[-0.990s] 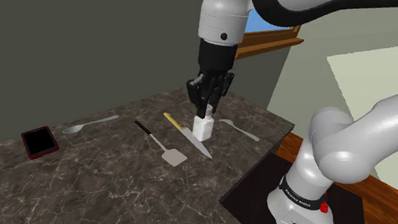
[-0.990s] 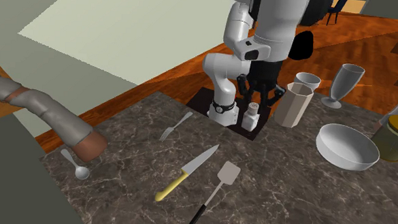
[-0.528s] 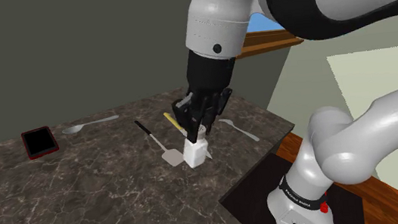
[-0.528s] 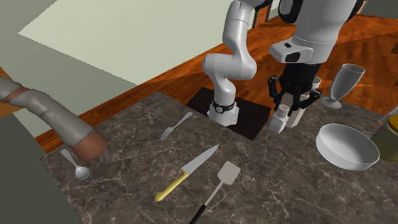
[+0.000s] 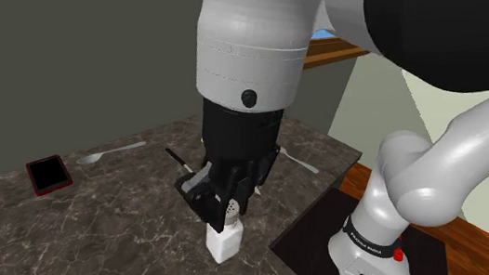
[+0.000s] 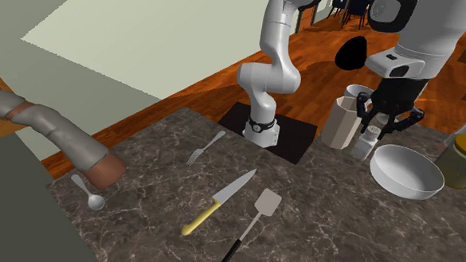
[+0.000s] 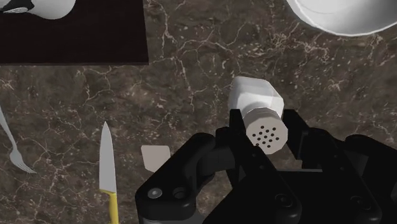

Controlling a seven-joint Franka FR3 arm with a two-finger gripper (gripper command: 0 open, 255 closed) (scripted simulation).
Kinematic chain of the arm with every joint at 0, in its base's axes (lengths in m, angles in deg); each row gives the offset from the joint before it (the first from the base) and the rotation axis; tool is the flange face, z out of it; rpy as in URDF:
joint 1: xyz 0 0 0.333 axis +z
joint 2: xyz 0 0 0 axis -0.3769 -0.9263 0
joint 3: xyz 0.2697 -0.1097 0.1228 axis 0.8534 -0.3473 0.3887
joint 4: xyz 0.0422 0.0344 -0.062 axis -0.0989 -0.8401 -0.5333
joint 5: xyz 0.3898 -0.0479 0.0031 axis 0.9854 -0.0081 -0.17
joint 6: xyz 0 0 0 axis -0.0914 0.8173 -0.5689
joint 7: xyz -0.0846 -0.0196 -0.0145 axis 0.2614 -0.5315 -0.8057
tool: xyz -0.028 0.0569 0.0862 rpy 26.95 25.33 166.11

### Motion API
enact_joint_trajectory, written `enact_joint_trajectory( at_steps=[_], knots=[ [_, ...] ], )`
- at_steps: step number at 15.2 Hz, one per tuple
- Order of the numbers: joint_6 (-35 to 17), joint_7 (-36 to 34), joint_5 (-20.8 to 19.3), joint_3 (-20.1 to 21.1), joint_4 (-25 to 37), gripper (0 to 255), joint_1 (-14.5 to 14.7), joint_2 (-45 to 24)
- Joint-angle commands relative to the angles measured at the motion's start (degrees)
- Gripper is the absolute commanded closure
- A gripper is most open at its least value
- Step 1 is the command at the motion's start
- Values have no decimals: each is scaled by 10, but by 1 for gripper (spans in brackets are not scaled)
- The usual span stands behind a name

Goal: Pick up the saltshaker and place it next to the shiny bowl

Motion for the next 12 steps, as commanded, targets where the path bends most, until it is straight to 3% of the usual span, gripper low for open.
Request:
enact_joint_trajectory(
  at_steps=[1, 3, 12],
  knots=[
    [-2, -34, 1, 30, 25, 255, 0, -21],
    [-7, -71, -5, 65, 56, 255, -4, -51],
    [-77, -70, 2, 83, -5, 255, -2, -60]
  ],
)
